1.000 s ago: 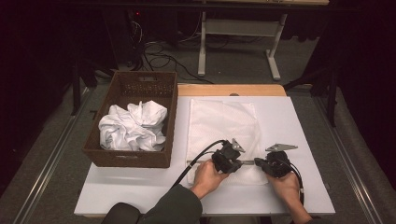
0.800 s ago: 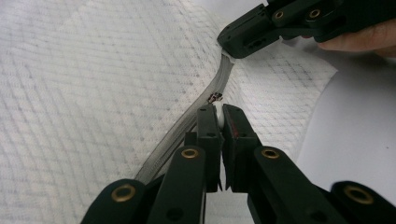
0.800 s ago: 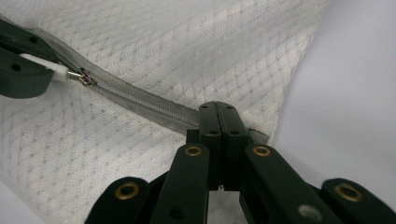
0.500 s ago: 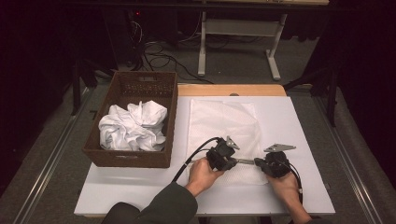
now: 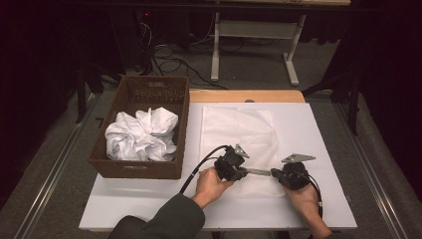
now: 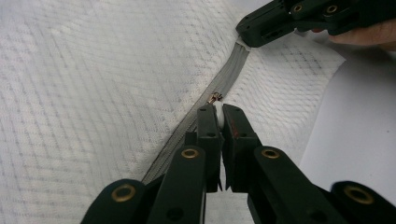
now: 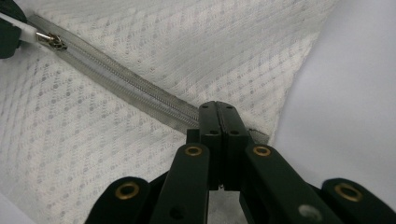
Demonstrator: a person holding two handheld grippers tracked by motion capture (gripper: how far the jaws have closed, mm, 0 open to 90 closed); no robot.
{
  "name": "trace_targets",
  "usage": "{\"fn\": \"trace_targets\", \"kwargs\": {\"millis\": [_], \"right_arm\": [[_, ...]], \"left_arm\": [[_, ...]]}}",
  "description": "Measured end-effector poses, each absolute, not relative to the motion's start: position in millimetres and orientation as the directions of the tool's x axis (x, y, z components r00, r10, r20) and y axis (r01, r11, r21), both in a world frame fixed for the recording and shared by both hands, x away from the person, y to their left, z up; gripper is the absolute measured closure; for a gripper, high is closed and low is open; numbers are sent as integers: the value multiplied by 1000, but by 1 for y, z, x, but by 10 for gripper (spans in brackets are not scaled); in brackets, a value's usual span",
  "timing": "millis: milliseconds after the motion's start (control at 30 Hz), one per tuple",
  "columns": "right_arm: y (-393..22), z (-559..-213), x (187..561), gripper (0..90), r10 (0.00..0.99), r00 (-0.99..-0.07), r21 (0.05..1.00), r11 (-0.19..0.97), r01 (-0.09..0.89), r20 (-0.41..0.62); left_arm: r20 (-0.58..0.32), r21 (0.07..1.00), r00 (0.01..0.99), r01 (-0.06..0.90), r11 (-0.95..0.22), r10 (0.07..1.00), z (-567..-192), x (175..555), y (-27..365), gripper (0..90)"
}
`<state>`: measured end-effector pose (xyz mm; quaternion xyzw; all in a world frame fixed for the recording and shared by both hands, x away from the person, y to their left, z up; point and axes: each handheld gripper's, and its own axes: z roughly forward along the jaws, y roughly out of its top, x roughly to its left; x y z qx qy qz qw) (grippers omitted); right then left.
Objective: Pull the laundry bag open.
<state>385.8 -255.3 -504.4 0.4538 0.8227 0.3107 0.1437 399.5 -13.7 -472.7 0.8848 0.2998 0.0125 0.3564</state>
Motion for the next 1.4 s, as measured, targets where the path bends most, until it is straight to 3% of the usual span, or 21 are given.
{"fn": "trace_targets", "kwargs": {"millis": [1400], "right_arm": [[-256, -504, 388, 900, 836, -546, 634, 390, 667, 60]], "left_arm": [[-199, 670, 801, 531, -518, 565, -466, 385, 30, 862]]}}
